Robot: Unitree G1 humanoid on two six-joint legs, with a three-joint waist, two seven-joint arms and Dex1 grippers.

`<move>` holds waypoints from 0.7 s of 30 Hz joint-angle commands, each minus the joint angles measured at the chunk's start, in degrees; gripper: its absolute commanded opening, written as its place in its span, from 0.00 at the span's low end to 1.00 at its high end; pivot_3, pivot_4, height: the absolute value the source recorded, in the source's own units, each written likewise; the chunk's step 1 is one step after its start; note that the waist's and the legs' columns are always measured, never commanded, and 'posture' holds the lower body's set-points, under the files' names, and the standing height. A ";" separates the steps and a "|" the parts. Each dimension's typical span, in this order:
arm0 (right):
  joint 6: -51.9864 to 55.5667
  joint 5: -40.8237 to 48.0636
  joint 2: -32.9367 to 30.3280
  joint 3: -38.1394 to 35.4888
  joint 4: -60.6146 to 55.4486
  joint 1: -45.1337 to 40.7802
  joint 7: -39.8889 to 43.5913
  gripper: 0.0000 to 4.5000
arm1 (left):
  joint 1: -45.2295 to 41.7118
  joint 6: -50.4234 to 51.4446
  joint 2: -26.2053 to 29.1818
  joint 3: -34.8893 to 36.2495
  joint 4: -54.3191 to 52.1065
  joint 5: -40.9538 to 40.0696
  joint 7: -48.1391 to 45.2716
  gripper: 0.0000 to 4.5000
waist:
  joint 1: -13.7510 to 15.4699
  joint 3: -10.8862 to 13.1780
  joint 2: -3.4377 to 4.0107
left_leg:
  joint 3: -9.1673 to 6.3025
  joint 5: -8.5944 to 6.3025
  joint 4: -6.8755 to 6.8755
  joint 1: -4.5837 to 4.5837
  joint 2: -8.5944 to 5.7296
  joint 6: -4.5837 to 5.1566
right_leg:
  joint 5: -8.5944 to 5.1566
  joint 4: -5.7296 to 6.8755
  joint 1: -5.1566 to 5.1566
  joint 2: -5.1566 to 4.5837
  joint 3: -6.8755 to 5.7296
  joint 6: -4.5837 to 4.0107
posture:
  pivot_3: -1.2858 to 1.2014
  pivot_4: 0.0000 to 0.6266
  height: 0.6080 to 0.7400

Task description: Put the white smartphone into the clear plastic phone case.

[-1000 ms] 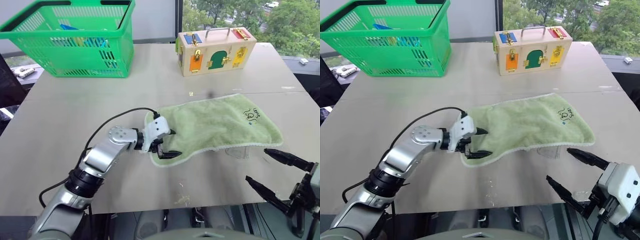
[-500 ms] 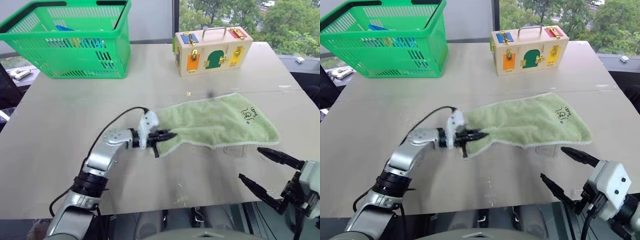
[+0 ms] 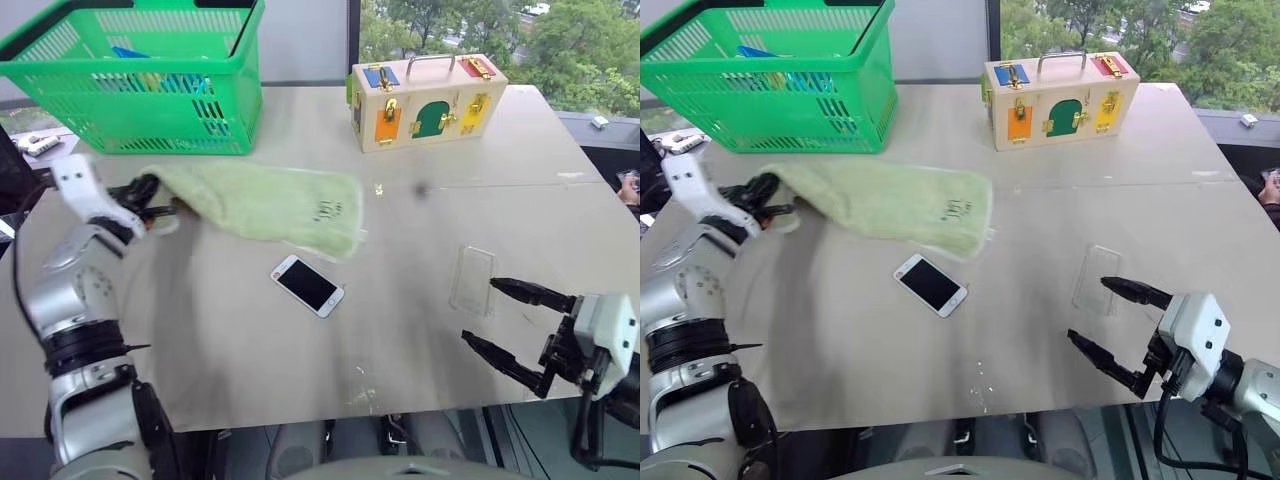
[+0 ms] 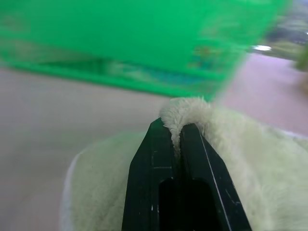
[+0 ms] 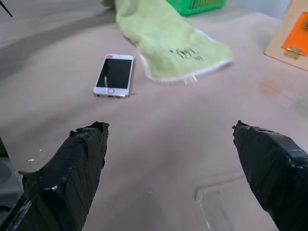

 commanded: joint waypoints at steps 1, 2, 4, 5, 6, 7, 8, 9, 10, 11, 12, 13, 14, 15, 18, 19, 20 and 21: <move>-1.38 -0.43 -0.51 0.99 0.45 -1.49 0.53 1.00 | 0.83 -3.15 1.80 3.50 -0.45 2.89 6.77 0.02 | -0.09 -0.06 -0.10 | 0.01 0.00 0.00 0.00 0.00 0.00 | -0.01 0.00 0.00 -0.07 -0.01 -0.02 | 0.52 0.24 1.00; -1.41 -0.58 -0.51 1.20 0.59 -1.69 0.57 1.00 | 0.65 -3.28 1.71 3.88 -0.23 3.50 8.68 0.02 | -0.05 -0.07 -0.12 | 0.01 0.00 0.00 0.01 0.00 0.00 | -0.01 0.00 0.00 -0.10 -0.01 -0.03 | 0.52 0.24 1.00; -1.23 -0.62 -0.62 1.51 0.70 -1.95 0.61 1.00 | -0.71 -1.85 1.51 3.97 0.89 3.39 10.58 0.02 | 0.07 -0.10 -0.16 | -0.01 0.00 0.00 0.01 0.00 0.00 | -0.01 0.02 0.01 -0.12 -0.05 -0.02 | 0.52 0.24 1.00; -0.99 -0.58 -0.72 1.63 0.70 -1.99 0.61 1.00 | -1.02 0.92 1.38 2.96 0.61 1.97 8.74 0.02 | 0.15 -0.10 -0.17 | -0.01 0.00 0.00 0.01 0.00 -0.01 | 0.00 0.02 0.01 -0.13 -0.05 -0.02 | 0.52 0.24 1.00; -0.87 -0.64 -0.81 1.76 0.70 -2.03 0.59 1.00 | -0.69 4.16 1.62 1.03 -0.18 0.59 5.48 0.02 | 0.19 -0.11 -0.17 | 0.00 0.00 0.00 0.01 -0.01 -0.01 | 0.00 0.02 0.01 -0.13 -0.06 -0.01 | 0.52 0.24 1.00; -0.59 -0.66 -0.96 1.85 0.71 -1.98 0.53 1.00 | 0.19 6.56 2.07 -1.36 -1.61 -0.30 1.59 0.02 | 0.23 -0.11 -0.17 | 0.00 0.00 0.00 0.01 -0.02 -0.01 | 0.00 0.02 0.02 -0.14 -0.07 -0.01 | 0.52 0.24 1.00; -0.34 -0.65 -1.06 1.92 0.68 -1.95 0.41 1.00 | 0.73 8.84 2.36 -2.59 -2.62 -1.43 -1.16 0.14 | 0.24 -0.11 -0.17 | 0.00 0.00 0.01 0.01 -0.02 -0.01 | 0.00 0.02 0.03 -0.14 -0.09 -0.01 | 0.52 0.24 1.00; -0.06 -0.59 -1.14 2.01 0.58 -1.87 0.22 1.00 | 1.22 11.42 3.12 -3.86 -3.35 -2.44 -4.05 0.20 | 0.24 -0.11 -0.18 | 0.00 0.00 0.01 0.01 -0.03 -0.01 | -0.01 0.02 0.03 -0.15 -0.11 -0.02 | 0.52 0.24 1.00; 0.41 -0.52 -1.19 2.11 0.39 -1.67 -0.15 1.00 | 1.67 12.82 4.27 -4.90 -3.54 -3.07 -7.21 0.30 | 0.07 -0.12 -0.21 | -0.01 0.00 0.02 0.01 -0.03 -0.01 | -0.01 0.02 0.04 -0.16 -0.13 -0.02 | 0.52 0.24 1.00; 0.82 -0.48 -1.21 2.18 0.17 -1.51 -0.54 1.00 | 2.09 13.44 5.42 -5.63 -3.60 -3.60 -10.23 0.38 | -0.11 -0.12 -0.21 | -0.01 0.00 0.02 0.01 -0.03 -0.02 | -0.01 0.02 0.04 -0.16 -0.14 -0.03 | 0.52 0.24 1.00; 1.32 -0.46 -1.19 2.26 -0.12 -1.23 -1.02 1.00 | 3.30 12.53 7.30 -7.41 -4.40 -3.57 -15.18 0.50 | -0.22 -0.12 -0.22 | -0.01 0.00 0.01 0.01 -0.02 -0.02 | -0.01 0.02 0.03 -0.16 -0.13 -0.03 | 0.52 0.24 1.00; 2.06 -0.62 -1.34 2.33 -0.48 -0.86 -1.58 1.00 | 4.22 13.05 8.82 -8.41 -5.42 -4.54 -19.52 0.57 | -0.58 -0.11 -0.24 | -0.02 0.00 0.01 0.01 -0.02 -0.02 | -0.01 0.02 0.02 -0.15 -0.14 -0.03 | 0.52 0.24 1.00; 2.89 -0.72 -1.33 2.45 -0.82 -0.53 -2.34 1.00 | 4.96 15.55 10.30 -8.87 -7.73 -7.53 -24.55 0.68 | -0.69 -0.10 -0.25 | 0.02 -0.01 -0.01 0.01 0.02 -0.03 | -0.06 0.03 -0.02 -0.12 -0.11 -0.12 | 0.52 0.24 1.00; 3.75 -0.80 -1.41 2.56 -1.10 -0.23 -3.08 1.00 | 5.58 17.77 11.62 -9.43 -9.98 -10.08 -28.67 0.79 | -0.76 -0.10 -0.24 | 0.02 -0.01 -0.04 0.01 0.04 -0.03 | -0.10 0.03 -0.03 -0.11 -0.10 -0.20 | 0.52 0.24 1.00; 6.07 -2.41 -1.05 3.21 -1.37 0.05 -6.43 1.00 | 7.17 23.50 15.88 -14.26 -19.93 -15.78 -39.00 0.99 | -0.46 -0.09 -0.18 | 0.03 -0.02 -0.05 -0.01 0.04 -0.06 | -0.12 0.05 -0.08 -0.21 -0.10 -0.22 | 0.52 0.24 1.00; 6.62 -3.10 -0.62 3.74 -1.36 -0.08 -7.72 1.00 | 6.36 24.62 15.91 -16.04 -22.48 -16.91 -40.15 0.99 | -0.28 -0.10 -0.13 | 0.03 -0.10 -0.04 -0.01 0.03 -0.20 | -0.12 0.05 -0.08 -0.23 -0.10 -0.22 | 0.52 0.24 1.00; 6.82 -4.09 -0.26 4.52 -1.25 -0.34 -8.86 1.00 | 5.39 25.12 15.58 -17.76 -24.36 -17.48 -40.87 0.99 | -0.09 -0.13 -0.07 | 0.01 -0.12 -0.03 0.00 0.00 -0.23 | -0.12 0.04 -0.09 -0.28 -0.12 -0.23 | 0.52 0.24 1.00; 7.04 -5.60 -0.02 5.36 -1.25 -0.56 -10.17 1.00 | 4.64 25.17 15.14 -19.51 -26.08 -17.58 -41.41 0.99 | 0.13 -0.13 -0.05 | -0.01 -0.13 -0.03 0.02 -0.04 -0.25 | -0.13 0.03 -0.07 -0.32 -0.14 -0.22 | 0.52 0.24 1.00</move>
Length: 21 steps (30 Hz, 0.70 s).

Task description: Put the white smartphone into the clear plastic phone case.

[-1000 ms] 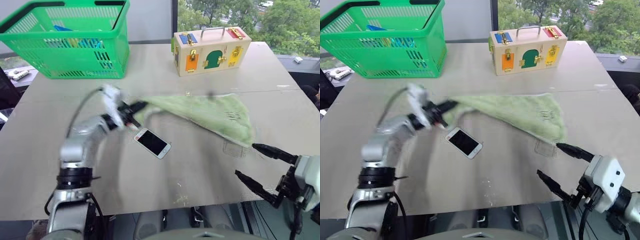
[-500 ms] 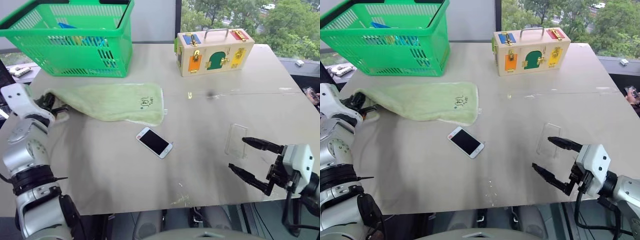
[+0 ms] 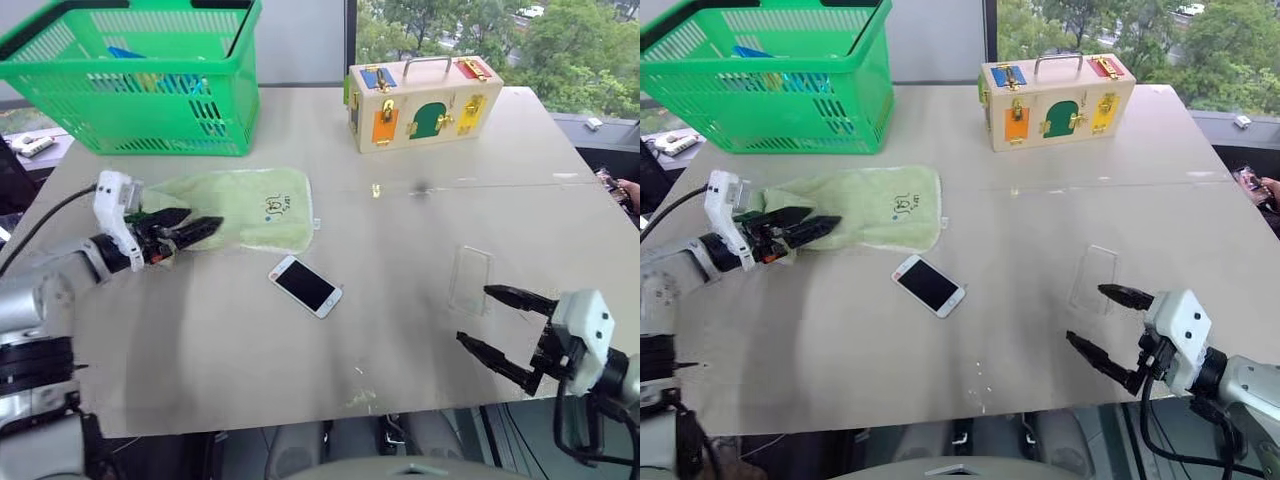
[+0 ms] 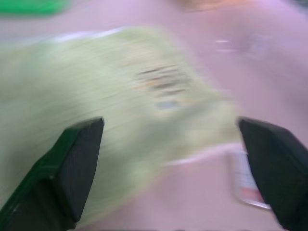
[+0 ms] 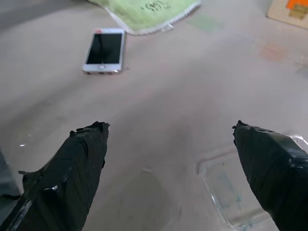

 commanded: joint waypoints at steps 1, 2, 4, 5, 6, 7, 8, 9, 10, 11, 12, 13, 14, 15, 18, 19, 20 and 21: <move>2.11 -4.13 0.37 2.21 -1.73 -0.93 -5.24 1.00 | -2.71 0.89 -0.83 -6.67 -8.69 -2.38 -4.26 0.99 | 0.32 0.00 0.03 | -0.01 0.00 0.02 0.00 -0.04 -0.01 | 0.00 0.01 0.01 -0.04 -0.02 0.00 | 0.52 0.24 1.00; 3.45 -5.45 0.17 3.10 -1.91 -1.37 -6.82 1.00 | -2.95 -0.58 -1.37 -8.46 -10.03 -1.53 -4.91 0.99 | 0.27 0.00 0.04 | -0.01 -0.01 0.02 0.00 -0.05 -0.01 | 0.00 0.00 0.01 -0.05 -0.01 0.00 | 0.52 0.24 1.00; 6.09 -5.58 0.86 4.54 -2.50 -2.87 -9.39 1.00 | -3.97 -2.19 -3.17 -10.95 -11.42 -0.94 -5.47 0.99 | 0.05 0.00 0.04 | 0.03 0.01 0.03 0.00 -0.06 0.03 | 0.00 0.00 0.02 -0.04 0.01 0.00 | 0.52 0.24 1.00; 8.32 -5.55 1.95 6.06 -2.15 -4.95 -11.69 1.00 | -4.24 -4.40 -4.31 -12.44 -11.41 -0.06 -6.49 0.99 | -0.08 0.00 0.04 | 0.02 0.05 0.03 -0.01 -0.06 0.08 | 0.00 0.00 0.06 -0.02 0.02 0.00 | 0.52 0.24 1.00; 10.40 -6.59 3.06 7.80 -1.24 -7.39 -14.45 1.00 | -4.37 -6.36 -5.37 -13.69 -11.06 0.70 -7.45 0.99 | -0.25 0.00 0.04 | 0.02 0.13 0.02 -0.03 -0.06 0.22 | 0.00 0.00 0.05 0.01 0.02 0.00 | 0.52 0.24 1.00; 12.00 -7.45 3.80 9.01 -0.61 -9.14 -16.40 1.00 | -4.39 -7.83 -6.02 -14.51 -10.70 1.32 -8.19 0.99 | -0.52 0.01 0.03 | 0.03 0.13 0.02 -0.03 -0.04 0.23 | 0.00 0.01 0.04 0.05 0.04 0.00 | 0.52 0.24 1.00; 13.33 -8.34 4.64 10.10 -0.01 -10.79 -18.12 1.00 | -4.22 -10.09 -6.55 -15.28 -10.07 2.41 -9.10 0.99 | -0.65 0.01 0.04 | 0.08 0.13 0.02 -0.03 -0.01 0.23 | 0.01 0.02 0.00 0.13 0.12 0.00 | 0.52 0.24 1.00; 14.18 -8.83 5.18 10.69 0.21 -11.75 -19.04 1.00 | -4.12 -11.49 -6.84 -15.67 -9.57 3.09 -9.63 0.99 | -0.70 0.01 0.04 | 0.11 0.13 0.01 -0.02 -0.01 0.23 | 0.01 0.03 -0.01 0.16 0.15 0.01 | 0.52 0.24 1.00; 15.10 -9.13 5.79 11.52 0.14 -12.71 -19.85 1.00 | -4.06 -13.17 -6.55 -16.62 -8.82 4.23 -11.09 0.99 | -0.63 0.01 0.04 | 0.12 0.13 0.00 -0.01 0.00 0.23 | 0.01 0.04 -0.03 0.22 0.17 0.00 | 0.52 0.24 1.00; 15.99 -9.34 6.26 12.24 0.01 -13.50 -20.57 1.00 | -4.12 -15.08 -6.41 -17.40 -7.91 5.45 -12.25 0.99 | -0.47 0.01 0.04 | 0.10 0.13 0.00 -0.03 0.01 0.23 | 0.00 0.04 -0.04 0.27 0.17 0.00 | 0.52 0.24 1.00; 16.84 -9.47 6.58 12.73 -0.17 -14.03 -21.06 1.00 | -4.32 -16.29 -6.38 -17.97 -7.11 6.24 -13.21 0.99 | -0.36 0.02 0.06 | 0.09 0.13 -0.02 -0.03 0.03 0.23 | 0.00 0.03 -0.04 0.32 0.17 0.00 | 0.52 0.24 1.00; 18.03 -9.69 6.66 13.01 -0.39 -14.39 -21.64 1.00 | -4.51 -16.97 -6.50 -18.29 -6.53 6.70 -13.81 0.99 | -0.31 0.03 0.07 | 0.09 0.13 -0.02 -0.05 0.03 0.23 | 0.00 0.03 -0.06 0.37 0.17 0.00 | 0.52 0.24 1.00; 19.12 -9.87 6.71 13.13 -0.47 -14.69 -22.15 1.00 | -4.70 -17.53 -6.78 -18.41 -6.08 7.03 -14.23 0.99 | -0.29 0.03 0.07 | 0.10 0.13 -0.02 -0.05 0.04 0.23 | 0.00 0.03 -0.06 0.45 0.17 0.00 | 0.52 0.24 1.00; 20.19 -10.09 6.87 13.22 -0.43 -15.12 -22.86 1.00 | -4.77 -18.48 -7.02 -18.58 -5.71 7.56 -14.70 0.99 | -0.20 0.03 0.07 | 0.10 0.13 -0.02 -0.07 0.04 0.23 | 0.00 0.02 -0.06 0.44 0.17 0.00 | 0.52 0.24 1.00; 22.71 -10.32 7.59 13.31 -0.12 -17.07 -24.50 1.00 | -3.92 -21.53 -7.57 -19.21 -6.08 8.81 -16.03 0.99 | -0.25 0.03 0.07 | 0.12 0.13 0.05 -0.10 0.03 0.24 | 0.00 0.01 -0.06 0.43 0.18 0.01 | 0.52 0.24 1.00; 23.58 -10.24 7.85 13.36 -0.17 -17.80 -24.86 1.00 | -3.58 -22.05 -7.78 -19.24 -6.41 8.86 -16.21 0.99 | -0.28 0.03 0.07 | 0.13 0.13 0.06 -0.10 0.03 0.24 | 0.01 0.00 -0.06 0.42 0.19 0.01 | 0.52 0.24 1.00; 24.46 -10.12 8.18 13.45 -0.19 -18.57 -25.20 1.00 | -3.26 -22.53 -8.04 -19.11 -6.78 8.80 -16.32 0.99 | -0.28 0.03 0.07 | 0.14 0.13 0.06 -0.10 0.03 0.24 | 0.01 0.01 -0.06 0.41 0.20 0.01 | 0.52 0.24 1.00; 25.24 -9.96 8.53 13.48 -0.20 -19.16 -25.46 1.00 | -3.06 -22.88 -8.28 -18.94 -7.00 8.74 -16.36 0.99 | -0.30 0.03 0.07 | 0.14 0.13 0.06 -0.10 0.03 0.24 | 0.01 0.01 -0.06 0.41 0.20 0.01 | 0.52 0.24 1.00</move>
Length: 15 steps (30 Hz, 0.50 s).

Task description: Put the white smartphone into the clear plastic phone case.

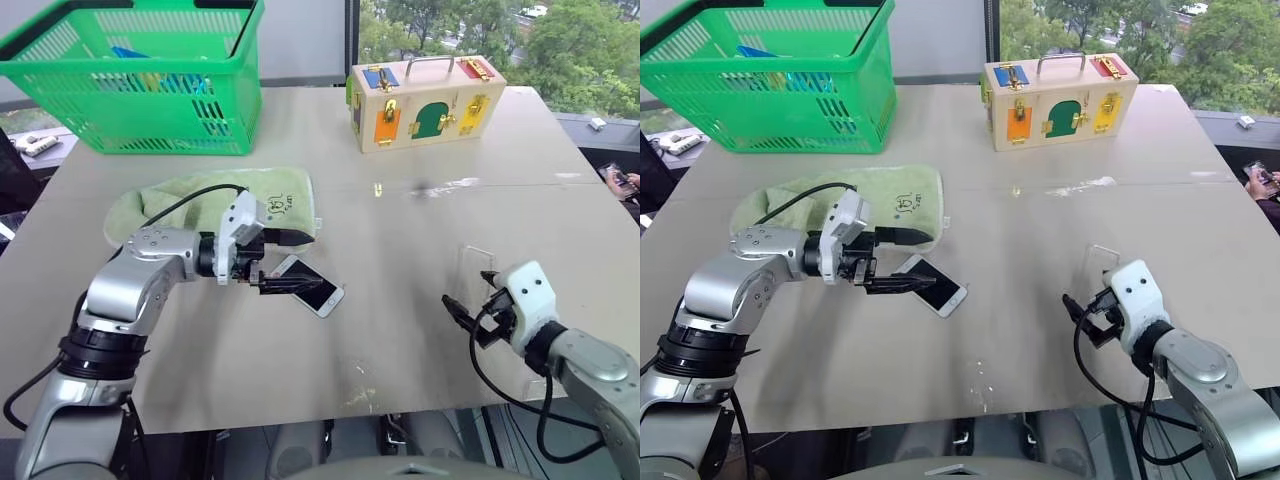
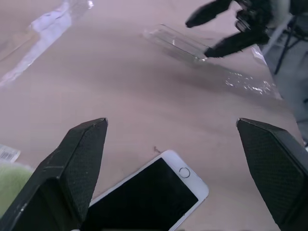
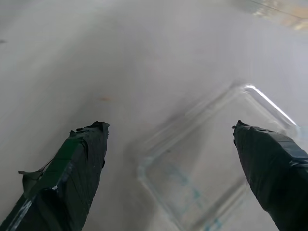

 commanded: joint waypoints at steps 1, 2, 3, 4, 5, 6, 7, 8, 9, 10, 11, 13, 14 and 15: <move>2.80 0.37 0.95 -0.37 -1.43 -2.34 -1.54 1.00 | 0.75 -2.44 -0.63 0.73 -2.21 -0.25 -0.89 0.99 | -0.05 0.00 0.00 | -0.01 0.00 0.00 0.00 0.01 0.00 | 0.00 0.00 0.00 -0.01 0.00 0.00 | 0.52 0.24 1.00; 3.71 0.70 1.54 -0.34 -1.36 -3.10 -1.84 1.00 | 1.11 -2.76 -0.54 0.84 -2.34 -0.42 -1.42 0.99 | -0.05 0.00 0.00 | -0.01 0.00 -0.01 0.00 0.03 0.00 | 0.00 0.00 -0.01 -0.01 0.00 0.00 | 0.52 0.24 1.00; 4.72 0.90 1.93 -0.29 -1.28 -3.76 -2.09 1.00 | 1.44 -2.96 -0.44 0.92 -2.41 -0.47 -1.73 0.99 | -0.07 0.00 0.00 | -0.02 0.00 -0.02 0.00 0.04 0.00 | 0.00 0.00 -0.01 0.00 0.00 0.00 | 0.52 0.24 1.00; 5.51 0.91 2.14 -0.04 -1.18 -4.37 -2.24 1.00 | 1.87 -3.20 -0.34 1.06 -2.50 -0.46 -1.92 0.99 | -0.11 0.00 0.00 | -0.03 0.00 -0.04 0.00 0.04 -0.01 | 0.00 0.00 -0.02 0.02 0.00 -0.01 | 0.52 0.24 1.00; 6.41 1.06 2.37 0.08 -1.10 -4.88 -2.31 1.00 | 2.33 -3.42 -0.24 1.22 -2.62 -0.40 -2.03 0.99 | -0.12 0.00 0.01 | -0.03 0.00 -0.05 0.00 0.06 -0.01 | 0.00 0.00 -0.03 0.04 0.00 0.00 | 0.52 0.24 1.00; 7.51 1.25 2.57 0.16 -1.05 -5.34 -2.47 1.00 | 2.90 -3.78 -0.10 1.38 -2.79 -0.25 -2.07 0.99 | -0.10 0.00 0.01 | -0.03 0.00 -0.05 0.00 0.06 -0.01 | 0.00 0.01 -0.03 0.06 0.00 0.00 | 0.52 0.24 1.00; 8.45 1.38 2.69 0.19 -1.01 -5.72 -2.60 1.00 | 3.37 -4.12 0.03 1.50 -2.92 -0.08 -2.09 0.99 | -0.08 0.01 0.01 | -0.03 0.00 -0.05 0.00 0.06 -0.01 | 0.00 0.01 -0.03 0.06 0.00 0.00 | 0.52 0.24 1.00; 9.28 1.47 2.78 0.22 -0.91 -6.12 -2.72 1.00 | 3.85 -4.60 0.15 1.59 -2.89 0.21 -2.05 0.99 | -0.08 0.00 0.01 | -0.03 0.00 -0.05 0.00 0.06 0.00 | 0.00 0.01 -0.03 0.06 -0.01 0.00 | 0.52 0.24 1.00; 10.12 1.66 2.99 0.19 -0.74 -6.59 -2.84 1.00 | 4.28 -5.04 0.27 1.70 -2.75 0.44 -2.00 0.99 | -0.09 0.00 0.01 | -0.03 0.00 -0.05 0.00 0.06 0.00 | 0.00 0.01 -0.02 0.05 -0.01 0.00 | 0.52 0.24 1.00; 11.81 1.86 3.55 0.00 -0.35 -7.35 -3.41 1.00 | 4.89 -5.47 0.40 1.95 -2.37 0.71 -1.78 0.99 | -0.09 0.00 0.01 | -0.02 0.00 -0.04 0.00 0.06 0.00 | 0.00 0.01 -0.02 0.04 -0.01 0.00 | 0.52 0.24 1.00; 13.11 1.93 3.98 -0.13 0.02 -8.06 -3.86 1.00 | 5.39 -5.93 0.49 2.16 -2.02 0.97 -1.63 0.99 | -0.09 0.00 0.01 | -0.03 0.00 -0.04 0.00 0.06 0.00 | 0.00 0.01 -0.02 0.03 -0.01 0.00 | 0.52 0.24 1.00; 16.43 2.24 5.65 -0.71 1.28 -9.91 -5.12 1.00 | 6.74 -7.22 0.81 2.67 -1.18 1.73 -1.65 0.99 | -0.10 0.01 0.01 | -0.02 0.00 -0.04 0.00 0.06 0.00 | 0.00 0.01 -0.02 0.02 -0.01 -0.01 | 0.52 0.24 1.00; 17.89 2.26 6.47 -0.93 2.19 -10.93 -5.69 1.00 | 7.33 -7.99 0.87 2.85 -0.86 2.18 -1.55 0.99 | -0.17 0.01 0.01 | -0.03 0.00 -0.04 0.00 0.06 0.00 | 0.00 0.01 -0.02 0.01 -0.01 -0.01 | 0.52 0.24 1.00; 20.35 1.92 7.36 -1.09 3.41 -12.12 -6.71 1.00 | 8.02 -8.74 0.91 3.00 -0.71 2.53 -1.50 0.99 | -0.19 0.01 0.01 | -0.03 0.00 -0.04 0.00 0.07 -0.01 | 0.00 0.01 -0.03 -0.01 -0.01 -0.01 | 0.52 0.24 1.00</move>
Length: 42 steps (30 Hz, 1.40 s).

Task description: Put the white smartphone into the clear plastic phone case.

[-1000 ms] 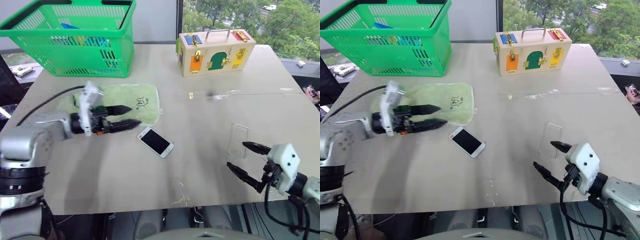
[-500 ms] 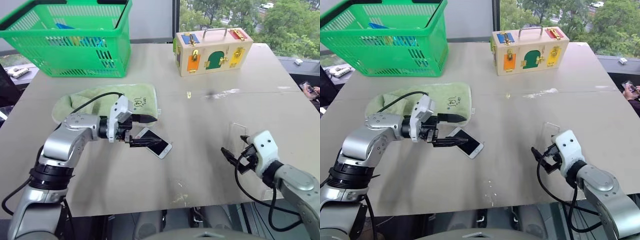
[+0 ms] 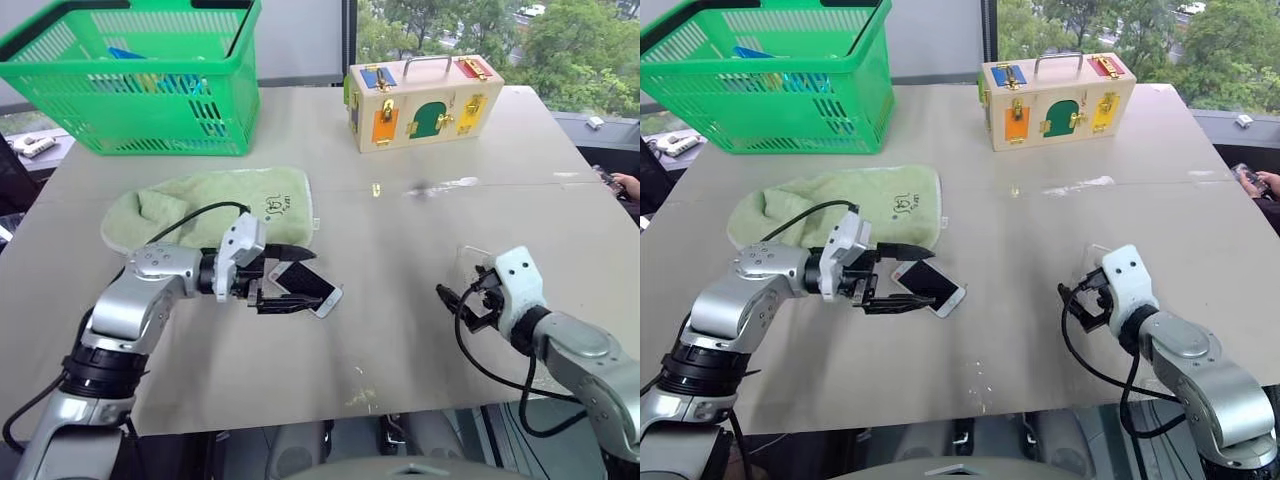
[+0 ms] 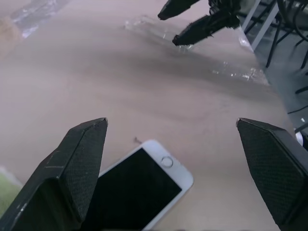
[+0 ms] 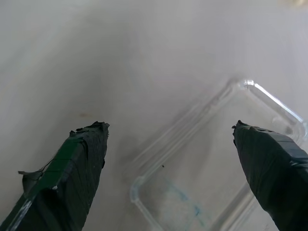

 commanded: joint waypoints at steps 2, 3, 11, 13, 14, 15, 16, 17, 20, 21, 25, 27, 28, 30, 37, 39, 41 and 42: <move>6.63 -0.83 2.35 -0.92 4.12 -4.15 -3.30 1.00 | 2.18 -3.44 0.67 2.21 -0.45 1.15 0.18 0.99 | 0.01 0.01 0.01 | 0.01 0.00 -0.01 0.00 0.01 0.00 | 0.00 0.00 -0.01 0.00 0.01 0.00 | 0.52 0.24 1.00; 7.40 -1.18 3.13 -1.05 5.50 -4.83 -3.90 1.00 | 2.61 -3.69 0.57 2.37 -0.70 1.18 0.37 0.99 | 0.02 0.01 0.01 | 0.02 0.00 -0.01 0.00 0.00 0.00 | 0.00 0.00 -0.01 -0.01 0.01 0.00 | 0.52 0.24 1.00; 8.89 -2.32 2.62 0.06 9.52 -7.31 -3.45 0.28 | 4.97 -4.49 0.09 4.14 -1.66 0.89 2.35 1.00 | 0.05 -0.02 -0.01 | 0.00 0.00 -0.01 0.00 -0.01 0.00 | 0.00 -0.01 0.02 -0.09 -0.03 0.00 | 0.52 0.24 1.00; 7.77 -2.51 -0.19 2.71 8.48 -7.65 -1.54 0.07 | 5.78 -4.84 -0.22 4.54 -1.95 0.86 2.98 1.00 | 0.02 -0.02 0.00 | 0.01 0.00 -0.01 0.00 -0.01 0.00 | 0.00 -0.01 0.01 -0.09 -0.02 0.00 | 0.52 0.24 1.00; 7.26 -2.51 -1.10 3.56 8.15 -7.72 -0.91 0.01 | 6.06 -4.90 -0.33 4.67 -2.10 0.83 3.19 1.00 | 0.02 -0.02 0.00 | 0.01 0.00 -0.01 0.00 -0.01 0.00 | 0.00 -0.02 0.01 -0.11 -0.02 0.00 | 0.52 0.24 1.00; 5.66 -2.19 -2.18 4.60 7.50 -7.99 0.60 0.01 | 6.42 -4.89 -0.48 4.79 -2.31 0.84 3.50 1.00 | 0.08 -0.02 -0.01 | 0.01 0.00 -0.01 0.00 -0.01 0.01 | 0.00 -0.02 0.01 -0.11 -0.03 0.00 | 0.52 0.24 1.00; 4.12 -1.76 -3.05 5.45 6.88 -8.46 2.11 0.01 | 6.68 -4.81 -0.65 4.99 -2.40 0.83 3.84 1.00 | 0.10 -0.01 0.01 | 0.00 0.00 -0.01 0.00 -0.01 0.01 | 0.00 -0.03 0.01 -0.11 -0.04 0.00 | 0.52 0.24 1.00; 2.46 -1.25 -3.90 6.33 6.32 -9.09 3.92 0.01 | 6.86 -4.58 -0.80 5.26 -2.38 0.71 4.21 1.00 | 0.10 0.00 0.02 | 0.00 0.00 -0.01 0.00 -0.02 0.01 | 0.00 -0.03 0.01 -0.12 -0.04 0.00 | 0.52 0.24 1.00; -2.54 -0.13 -6.93 11.78 6.78 -14.45 11.74 0.01 | 7.83 -4.04 -0.76 6.20 -1.74 0.33 4.95 1.00 | -0.65 0.12 0.19 | 0.00 0.00 -0.03 0.00 -0.01 0.01 | 0.00 -0.03 0.00 -0.10 -0.04 0.00 | 0.52 0.24 1.00; -4.07 -0.67 -7.82 14.39 8.06 -16.67 13.97 0.01 | 8.25 -4.20 -0.71 6.41 -1.53 0.45 5.06 1.00 | -0.79 0.14 0.21 | 0.07 0.00 -0.03 0.00 -0.01 0.01 | 0.01 -0.02 -0.06 -0.09 0.00 0.01 | 0.52 0.24 1.00; -9.94 -5.05 -7.71 25.01 16.69 -26.57 19.65 0.01 | 9.77 -4.14 -0.68 7.50 -1.47 0.54 6.04 1.00 | -1.44 0.15 0.21 | 0.04 0.00 -0.06 0.01 0.01 0.01 | 0.00 -0.02 -0.07 -0.04 -0.03 0.01 | 0.52 0.24 1.00; -12.99 -7.57 -5.14 29.11 23.56 -31.87 21.39 0.01 | 10.77 -4.55 -0.50 8.12 -1.48 0.79 6.26 1.00 | -1.49 0.15 0.22 | 0.02 0.00 -0.07 -0.02 0.02 0.01 | 0.00 -0.03 -0.09 -0.03 -0.05 0.00 | 0.52 0.24 1.00; -13.92 -8.32 -4.24 30.01 25.72 -33.18 21.83 0.01 | 11.27 -4.59 -0.47 8.36 -1.75 0.80 6.41 1.00 | -1.49 0.15 0.22 | 0.04 0.00 -0.08 -0.05 0.02 0.01 | 0.01 -0.02 -0.14 0.00 -0.04 0.01 | 0.52 0.24 1.00; -17.35 -11.06 -2.40 33.24 32.98 -36.95 24.09 0.01 | 12.76 -4.53 -0.25 9.34 -2.72 0.54 6.91 1.00 | -1.44 0.15 0.22 | 0.05 0.00 -0.09 -0.11 0.03 0.01 | 0.05 0.00 -0.19 0.01 -0.03 0.07 | 0.52 0.24 1.00; -23.58 -14.58 2.13 35.39 46.87 -42.37 30.61 0.01 | 16.98 -4.12 -0.56 12.27 -5.43 0.25 9.51 1.00 | -1.45 0.15 0.22 | 0.08 0.00 -0.02 -0.21 -0.01 0.02 | 0.20 -0.02 -0.21 -0.17 -0.08 0.08 | 0.52 0.24 1.00; -24.31 -14.15 1.71 35.66 46.30 -42.00 34.18 0.15 | 17.54 -3.63 -0.96 12.71 -5.69 0.10 10.50 1.00 | -1.50 0.16 0.23 | 0.08 0.00 -0.01 -0.14 0.00 0.01 | 0.19 0.03 -0.19 -0.18 -0.08 0.09 | 0.52 0.24 1.00; -24.62 -14.52 1.36 34.67 45.23 -41.43 34.70 0.31 | 16.99 -2.28 -1.42 12.94 -5.44 -0.37 12.07 1.00 | -1.49 0.16 0.24 | 0.08 0.01 -0.03 -0.11 0.01 0.01 | 0.17 0.06 -0.19 -0.18 -0.08 0.10 | 0.52 0.24 1.00; -24.62 -14.73 1.16 33.37 44.16 -40.99 33.96 0.43 | 16.17 -0.75 -1.58 13.04 -5.01 -0.35 13.75 1.00 | -1.46 0.16 0.24 | 0.07 0.01 -0.04 -0.10 0.02 0.01 | 0.18 0.06 -0.19 -0.18 -0.09 0.09 | 0.52 0.24 1.00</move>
